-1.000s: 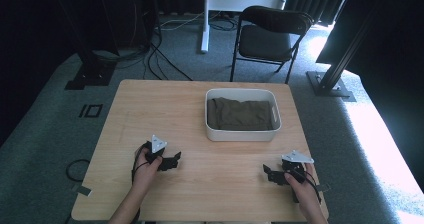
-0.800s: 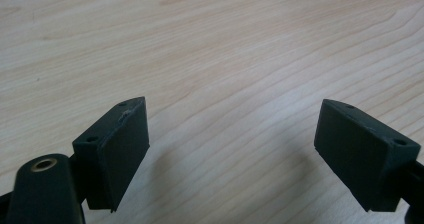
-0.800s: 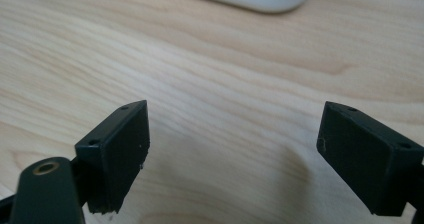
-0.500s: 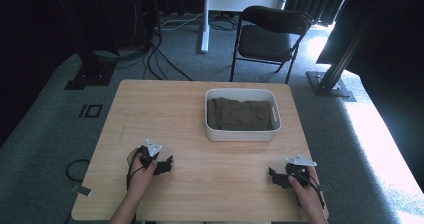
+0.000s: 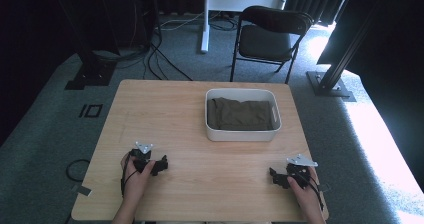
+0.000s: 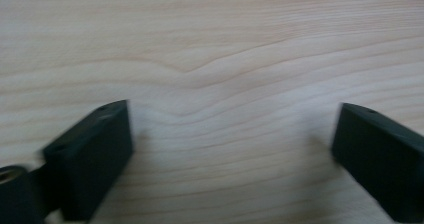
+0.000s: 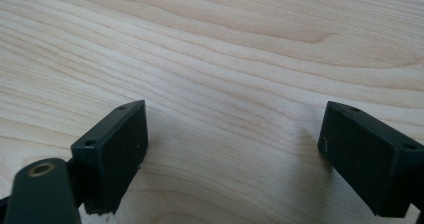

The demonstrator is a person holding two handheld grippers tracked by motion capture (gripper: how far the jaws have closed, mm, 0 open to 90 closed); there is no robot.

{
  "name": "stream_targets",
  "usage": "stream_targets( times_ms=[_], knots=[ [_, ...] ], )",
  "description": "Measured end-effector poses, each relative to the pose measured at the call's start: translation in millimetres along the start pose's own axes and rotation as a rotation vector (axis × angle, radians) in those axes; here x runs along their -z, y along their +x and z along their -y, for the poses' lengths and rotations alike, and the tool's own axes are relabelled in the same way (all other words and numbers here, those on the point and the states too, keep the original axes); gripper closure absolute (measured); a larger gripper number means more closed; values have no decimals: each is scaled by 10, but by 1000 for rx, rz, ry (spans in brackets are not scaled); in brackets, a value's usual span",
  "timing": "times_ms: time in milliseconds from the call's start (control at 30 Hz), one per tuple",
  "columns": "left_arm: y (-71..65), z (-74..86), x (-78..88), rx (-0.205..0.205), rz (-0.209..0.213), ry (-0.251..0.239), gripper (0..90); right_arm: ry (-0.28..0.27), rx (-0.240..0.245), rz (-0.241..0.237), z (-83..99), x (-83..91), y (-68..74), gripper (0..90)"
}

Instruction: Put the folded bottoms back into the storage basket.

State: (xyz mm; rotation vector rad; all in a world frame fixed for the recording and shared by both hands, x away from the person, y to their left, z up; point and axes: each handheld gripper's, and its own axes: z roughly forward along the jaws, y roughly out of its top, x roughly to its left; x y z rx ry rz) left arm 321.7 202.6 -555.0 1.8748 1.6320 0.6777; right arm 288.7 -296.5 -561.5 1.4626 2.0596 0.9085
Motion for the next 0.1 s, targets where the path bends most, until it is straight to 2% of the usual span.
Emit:
stream_targets(
  times_ms=[100],
  knots=[
    [1, -2, -3, -1, 0, 1, 27, 0, 0, 0, 0, 0, 0, 121]
  ],
)
